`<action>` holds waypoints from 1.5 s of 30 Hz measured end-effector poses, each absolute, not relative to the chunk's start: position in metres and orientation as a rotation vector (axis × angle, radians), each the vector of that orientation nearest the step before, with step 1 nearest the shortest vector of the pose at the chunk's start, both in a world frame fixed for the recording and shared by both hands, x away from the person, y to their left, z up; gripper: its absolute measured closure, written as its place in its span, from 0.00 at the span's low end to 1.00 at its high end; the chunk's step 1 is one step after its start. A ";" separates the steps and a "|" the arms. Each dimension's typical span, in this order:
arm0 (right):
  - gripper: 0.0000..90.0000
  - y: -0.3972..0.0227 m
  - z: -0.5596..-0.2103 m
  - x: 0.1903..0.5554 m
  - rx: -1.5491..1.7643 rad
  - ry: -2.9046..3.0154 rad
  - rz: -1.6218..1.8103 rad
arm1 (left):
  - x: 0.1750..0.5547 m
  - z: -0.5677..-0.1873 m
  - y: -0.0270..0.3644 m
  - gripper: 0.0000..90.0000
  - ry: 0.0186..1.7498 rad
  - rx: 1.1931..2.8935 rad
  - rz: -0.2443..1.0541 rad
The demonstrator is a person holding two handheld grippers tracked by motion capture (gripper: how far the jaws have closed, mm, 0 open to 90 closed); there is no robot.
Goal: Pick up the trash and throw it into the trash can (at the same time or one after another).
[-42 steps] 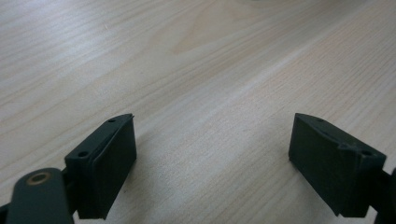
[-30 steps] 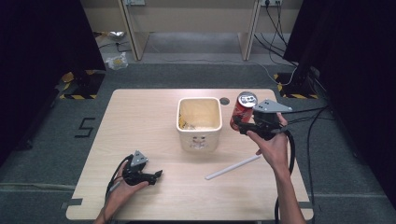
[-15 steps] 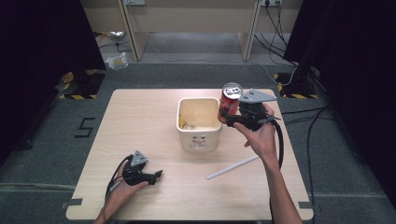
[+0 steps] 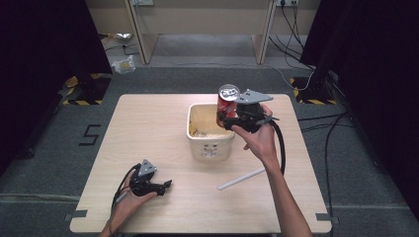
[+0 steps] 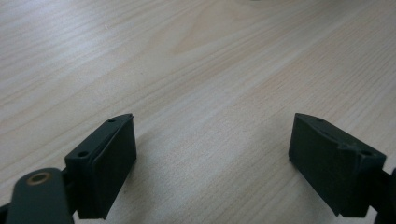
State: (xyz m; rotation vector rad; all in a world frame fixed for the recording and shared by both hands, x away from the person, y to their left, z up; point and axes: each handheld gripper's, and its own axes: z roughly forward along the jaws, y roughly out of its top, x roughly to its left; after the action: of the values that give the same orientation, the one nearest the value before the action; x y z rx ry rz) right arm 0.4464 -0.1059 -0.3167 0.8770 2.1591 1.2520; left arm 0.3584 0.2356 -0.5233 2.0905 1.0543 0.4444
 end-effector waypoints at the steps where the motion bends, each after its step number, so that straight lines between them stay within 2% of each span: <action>1: 0.38 -0.104 -0.318 0.448 0.879 2.165 1.250 | 0.358 -0.523 0.236 0.16 1.054 2.090 0.444; 25: 0.37 -0.073 -0.361 0.468 0.903 2.317 1.190 | 0.358 -0.523 0.236 0.16 1.052 2.093 0.446; 45: 0.34 -0.067 -0.375 0.472 0.927 2.359 1.185 | 0.358 -0.523 0.236 0.16 1.054 2.091 0.444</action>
State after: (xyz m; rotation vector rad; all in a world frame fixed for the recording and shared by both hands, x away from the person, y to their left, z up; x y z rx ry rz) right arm 0.4717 -0.0667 -0.3747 0.9268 2.3587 1.1851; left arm 0.3584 0.2357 -0.5232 2.0913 1.0537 0.4439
